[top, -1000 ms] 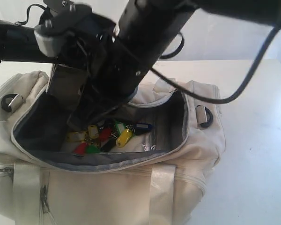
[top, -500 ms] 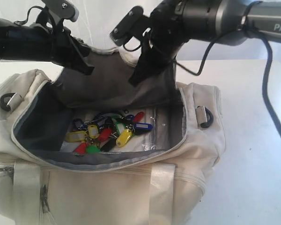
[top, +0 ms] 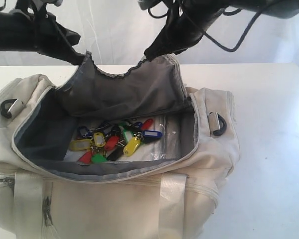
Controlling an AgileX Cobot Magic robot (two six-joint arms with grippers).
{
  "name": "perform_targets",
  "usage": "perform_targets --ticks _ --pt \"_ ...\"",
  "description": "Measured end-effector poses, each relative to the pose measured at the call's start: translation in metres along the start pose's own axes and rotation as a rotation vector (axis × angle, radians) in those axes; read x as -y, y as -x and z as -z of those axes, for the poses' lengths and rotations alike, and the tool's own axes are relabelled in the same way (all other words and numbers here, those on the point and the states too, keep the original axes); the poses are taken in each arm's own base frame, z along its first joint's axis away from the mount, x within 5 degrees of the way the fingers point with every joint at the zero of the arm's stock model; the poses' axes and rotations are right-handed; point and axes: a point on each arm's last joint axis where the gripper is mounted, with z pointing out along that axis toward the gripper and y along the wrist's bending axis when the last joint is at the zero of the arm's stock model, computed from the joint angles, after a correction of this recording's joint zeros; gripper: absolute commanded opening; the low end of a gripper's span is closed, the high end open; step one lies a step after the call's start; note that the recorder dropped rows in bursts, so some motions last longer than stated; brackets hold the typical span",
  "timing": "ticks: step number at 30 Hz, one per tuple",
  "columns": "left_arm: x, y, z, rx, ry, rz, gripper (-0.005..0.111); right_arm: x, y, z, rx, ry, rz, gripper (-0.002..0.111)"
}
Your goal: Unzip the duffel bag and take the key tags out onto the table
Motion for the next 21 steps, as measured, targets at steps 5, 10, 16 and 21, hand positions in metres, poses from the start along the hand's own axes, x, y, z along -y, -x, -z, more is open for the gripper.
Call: perform_targets --ticks 5,10,16,21 --pt "0.005 0.020 0.039 0.078 -0.032 0.010 0.000 -0.007 0.003 0.039 -0.012 0.167 -0.008 0.021" --pt "0.003 -0.001 0.079 -0.051 -0.209 0.131 0.000 -0.022 -0.006 0.058 -0.118 0.362 -0.001 0.021" --pt "0.005 -0.027 0.123 -0.376 -0.367 0.248 0.000 -0.040 -0.017 0.063 -0.198 0.557 -0.026 0.017" --pt "0.021 -0.008 0.163 -0.349 -0.399 0.254 0.000 -0.056 -0.029 0.056 -0.253 0.627 -0.045 0.001"
